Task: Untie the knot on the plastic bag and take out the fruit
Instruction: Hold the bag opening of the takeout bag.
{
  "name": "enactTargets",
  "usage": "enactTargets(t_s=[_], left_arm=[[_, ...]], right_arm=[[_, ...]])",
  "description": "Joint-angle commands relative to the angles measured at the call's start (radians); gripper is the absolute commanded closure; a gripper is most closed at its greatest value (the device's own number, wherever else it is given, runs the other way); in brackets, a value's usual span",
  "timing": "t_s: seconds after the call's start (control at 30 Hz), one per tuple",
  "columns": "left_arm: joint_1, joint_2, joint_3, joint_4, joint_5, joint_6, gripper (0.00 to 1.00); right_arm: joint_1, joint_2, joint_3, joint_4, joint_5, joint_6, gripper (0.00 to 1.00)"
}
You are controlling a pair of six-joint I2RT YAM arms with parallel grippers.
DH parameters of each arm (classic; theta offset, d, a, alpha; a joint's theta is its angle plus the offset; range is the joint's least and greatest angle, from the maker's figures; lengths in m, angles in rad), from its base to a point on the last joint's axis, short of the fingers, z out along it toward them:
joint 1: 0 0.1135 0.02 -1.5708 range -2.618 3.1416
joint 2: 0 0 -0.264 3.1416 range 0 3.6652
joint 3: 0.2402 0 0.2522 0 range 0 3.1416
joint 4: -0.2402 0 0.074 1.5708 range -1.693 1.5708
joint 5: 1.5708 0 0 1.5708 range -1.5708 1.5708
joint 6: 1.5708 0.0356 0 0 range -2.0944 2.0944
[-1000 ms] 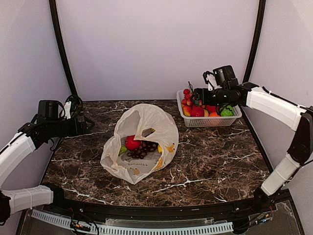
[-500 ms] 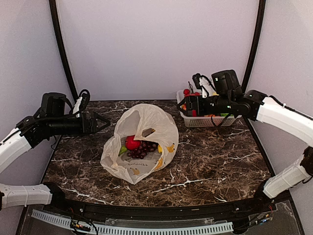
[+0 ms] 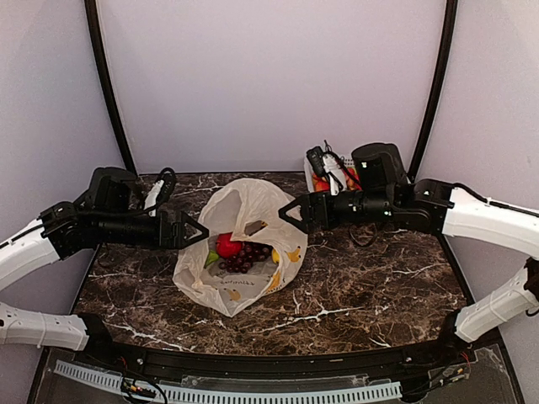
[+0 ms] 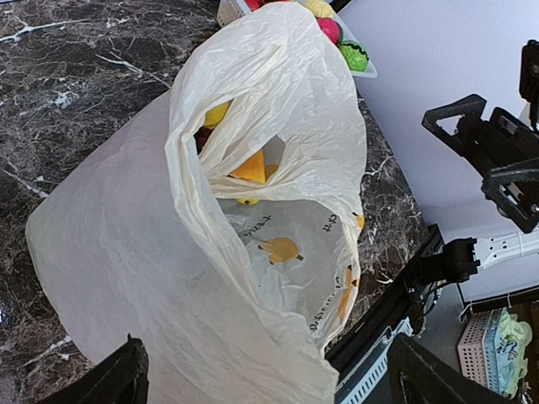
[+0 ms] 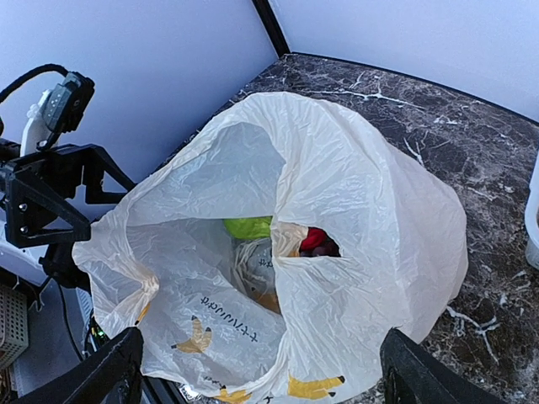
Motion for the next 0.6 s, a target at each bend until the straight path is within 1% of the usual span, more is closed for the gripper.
enactTargets(t_s=[0.0, 0.03, 0.13, 0.2, 0.27, 0.33, 0.37, 0.4, 0.43, 0.47, 0.5, 0.53, 0.57], left_arm=[[-0.038, 0.033, -0.008, -0.044, -0.096, 0.011, 0.02], [-0.052, 0.041, -0.002, -0.047, -0.126, 0.015, 0.02], [-0.064, 0.053, 0.002, -0.057, -0.161, 0.03, 0.04], [-0.066, 0.063, 0.003, -0.058, -0.17, 0.035, 0.1], [-0.068, 0.076, 0.005, -0.063, -0.171, 0.04, 0.17], [-0.072, 0.089, 0.016, -0.078, -0.177, 0.048, 0.33], [-0.076, 0.094, 0.019, -0.09, -0.185, 0.052, 0.37], [-0.078, 0.096, 0.023, -0.095, -0.191, 0.056, 0.46], [-0.078, 0.096, 0.024, -0.105, -0.197, 0.06, 0.5], [-0.079, 0.095, 0.025, -0.109, -0.199, 0.062, 0.57], [-0.08, 0.091, 0.024, -0.116, -0.202, 0.066, 0.61], [-0.08, 0.086, 0.021, -0.118, -0.202, 0.067, 0.69], [-0.08, 0.082, 0.019, -0.118, -0.2, 0.067, 0.73]], right_arm=[[0.065, -0.013, -0.014, 0.045, 0.056, 0.01, 0.05], [0.079, -0.012, -0.013, 0.045, 0.068, 0.01, 0.05], [0.121, 0.0, -0.014, 0.046, 0.088, 0.02, 0.05], [0.146, 0.019, -0.01, 0.051, 0.111, 0.028, 0.06], [0.175, 0.045, -0.001, 0.054, 0.123, 0.038, 0.07], [0.198, 0.079, 0.014, 0.059, 0.129, 0.048, 0.09], [0.211, 0.098, 0.025, 0.06, 0.137, 0.052, 0.09], [0.222, 0.116, 0.038, 0.06, 0.146, 0.055, 0.1], [0.233, 0.138, 0.051, 0.06, 0.151, 0.058, 0.11], [0.245, 0.161, 0.068, 0.06, 0.156, 0.06, 0.12], [0.255, 0.191, 0.085, 0.057, 0.168, 0.063, 0.13], [0.266, 0.219, 0.106, 0.054, 0.174, 0.067, 0.14], [0.275, 0.246, 0.127, 0.048, 0.184, 0.07, 0.15]])
